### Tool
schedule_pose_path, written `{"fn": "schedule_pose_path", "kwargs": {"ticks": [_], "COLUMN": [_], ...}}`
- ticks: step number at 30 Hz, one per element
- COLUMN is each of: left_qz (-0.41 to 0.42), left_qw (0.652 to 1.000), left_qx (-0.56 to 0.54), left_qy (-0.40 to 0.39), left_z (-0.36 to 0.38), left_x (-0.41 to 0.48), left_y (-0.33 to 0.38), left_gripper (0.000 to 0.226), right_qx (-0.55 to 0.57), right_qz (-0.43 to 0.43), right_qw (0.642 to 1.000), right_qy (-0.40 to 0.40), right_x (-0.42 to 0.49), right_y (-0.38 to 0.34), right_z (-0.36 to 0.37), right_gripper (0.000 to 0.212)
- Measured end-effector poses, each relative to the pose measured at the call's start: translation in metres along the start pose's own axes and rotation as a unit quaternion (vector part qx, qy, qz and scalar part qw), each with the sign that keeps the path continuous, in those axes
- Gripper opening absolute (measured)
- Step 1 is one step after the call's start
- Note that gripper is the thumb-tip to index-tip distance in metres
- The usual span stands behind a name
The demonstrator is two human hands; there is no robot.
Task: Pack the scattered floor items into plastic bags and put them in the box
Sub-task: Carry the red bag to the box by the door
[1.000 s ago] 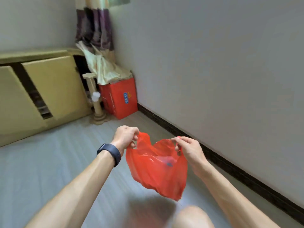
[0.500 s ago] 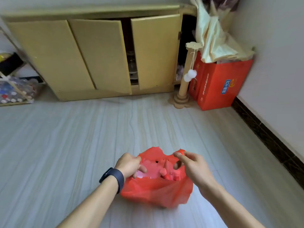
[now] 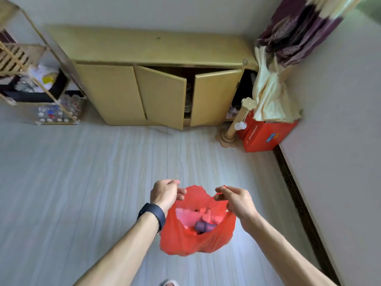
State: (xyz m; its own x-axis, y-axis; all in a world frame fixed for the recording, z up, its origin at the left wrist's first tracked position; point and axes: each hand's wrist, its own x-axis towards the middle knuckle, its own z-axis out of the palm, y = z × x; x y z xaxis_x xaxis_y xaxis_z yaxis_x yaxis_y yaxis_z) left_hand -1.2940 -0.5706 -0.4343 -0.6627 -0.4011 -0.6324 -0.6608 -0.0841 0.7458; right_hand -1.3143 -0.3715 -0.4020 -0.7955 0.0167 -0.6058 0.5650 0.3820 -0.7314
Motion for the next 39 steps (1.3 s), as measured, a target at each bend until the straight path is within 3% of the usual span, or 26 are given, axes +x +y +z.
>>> {"fn": "schedule_pose_path", "kwargs": {"ticks": [5, 9, 12, 16, 19, 21, 23, 28, 31, 35, 39], "left_qz": [0.042, 0.096, 0.111, 0.110, 0.128, 0.167, 0.221, 0.263, 0.270, 0.272, 0.264], "left_qw": [0.997, 0.993, 0.989, 0.985, 0.986, 0.981, 0.953, 0.889, 0.884, 0.895, 0.906], "left_qx": [-0.061, -0.034, 0.007, 0.014, 0.049, 0.097, 0.204, 0.348, 0.352, 0.339, 0.308], "left_qy": [-0.022, -0.053, -0.100, -0.131, -0.098, -0.034, 0.037, 0.137, 0.148, 0.101, 0.118], "left_z": [-0.053, -0.101, -0.142, -0.192, -0.215, -0.229, -0.245, -0.286, -0.312, -0.344, -0.377], "left_x": [-0.066, -0.104, -0.127, -0.127, -0.099, -0.068, -0.034, 0.037, 0.076, 0.125, 0.163], "left_y": [0.125, 0.196, 0.231, 0.239, 0.226, 0.221, 0.222, 0.234, 0.253, 0.286, 0.321], "left_gripper": [0.022, 0.016, 0.003, 0.010, 0.019, 0.020, 0.026, 0.022, 0.018, 0.024, 0.028], "right_qx": [0.049, 0.090, 0.104, 0.114, 0.135, 0.148, 0.138, -0.052, -0.078, -0.119, -0.101], "right_qz": [-0.036, -0.105, -0.160, -0.201, -0.210, -0.212, -0.215, -0.298, -0.280, -0.255, -0.258], "right_qw": [0.998, 0.990, 0.981, 0.973, 0.968, 0.966, 0.966, 0.948, 0.954, 0.959, 0.961], "right_qy": [0.030, 0.042, 0.030, 0.021, 0.007, 0.014, 0.025, 0.099, 0.069, 0.040, 0.001], "right_x": [-0.089, -0.134, -0.151, -0.146, -0.126, -0.106, -0.080, -0.004, 0.026, 0.062, 0.082], "right_y": [-0.110, -0.168, -0.197, -0.216, -0.226, -0.238, -0.251, -0.273, -0.296, -0.333, -0.388], "right_z": [-0.028, -0.038, -0.032, -0.011, 0.013, 0.031, 0.053, 0.109, 0.140, 0.193, 0.245], "right_gripper": [0.021, 0.022, 0.022, 0.020, 0.022, 0.024, 0.023, 0.029, 0.023, 0.024, 0.009]}}
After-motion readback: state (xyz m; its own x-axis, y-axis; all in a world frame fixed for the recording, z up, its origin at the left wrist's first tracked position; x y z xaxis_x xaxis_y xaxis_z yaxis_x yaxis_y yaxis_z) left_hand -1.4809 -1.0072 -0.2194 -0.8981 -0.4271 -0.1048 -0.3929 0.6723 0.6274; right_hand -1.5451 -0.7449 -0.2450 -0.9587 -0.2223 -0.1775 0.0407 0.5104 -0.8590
